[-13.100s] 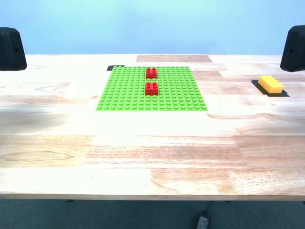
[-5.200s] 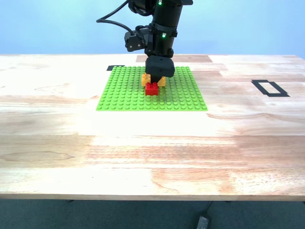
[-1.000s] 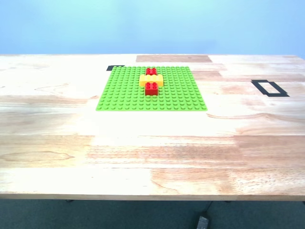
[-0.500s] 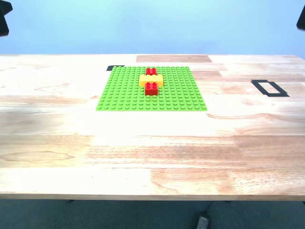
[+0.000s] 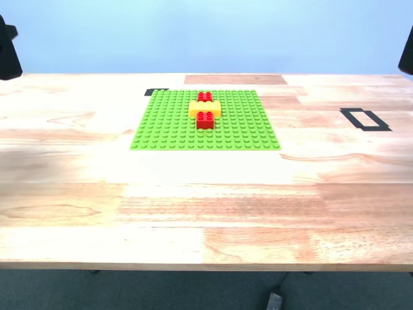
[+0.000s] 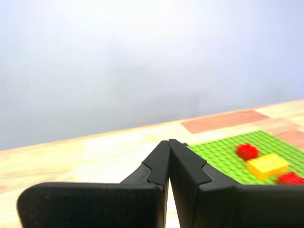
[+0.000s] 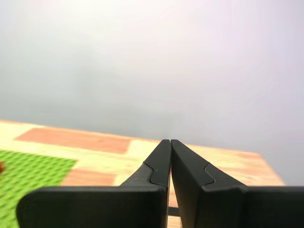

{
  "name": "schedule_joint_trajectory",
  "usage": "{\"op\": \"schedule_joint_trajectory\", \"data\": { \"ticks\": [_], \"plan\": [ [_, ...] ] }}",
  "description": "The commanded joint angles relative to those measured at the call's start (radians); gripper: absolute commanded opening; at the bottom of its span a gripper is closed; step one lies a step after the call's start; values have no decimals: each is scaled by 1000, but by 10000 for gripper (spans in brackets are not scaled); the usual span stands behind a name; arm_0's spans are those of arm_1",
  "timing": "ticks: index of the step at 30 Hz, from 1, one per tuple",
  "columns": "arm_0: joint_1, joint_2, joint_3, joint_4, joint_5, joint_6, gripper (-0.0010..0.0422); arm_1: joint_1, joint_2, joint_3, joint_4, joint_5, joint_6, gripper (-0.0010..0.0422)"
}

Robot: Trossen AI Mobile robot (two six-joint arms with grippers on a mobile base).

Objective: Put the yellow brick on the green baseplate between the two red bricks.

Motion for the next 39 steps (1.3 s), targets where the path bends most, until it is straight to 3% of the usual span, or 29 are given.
{"op": "schedule_joint_trajectory", "data": {
  "ticks": [1,10,39],
  "plan": [
    [1,-6,-2,-8,-42,5,0,-37,3,0,0,5,-5,-1],
    [2,-3,-2,-29,-86,26,0,-152,10,0,-1,-8,15,-1],
    [2,-1,16,-77,-86,26,0,-154,24,0,-4,-27,-3,0]
  ]
}}
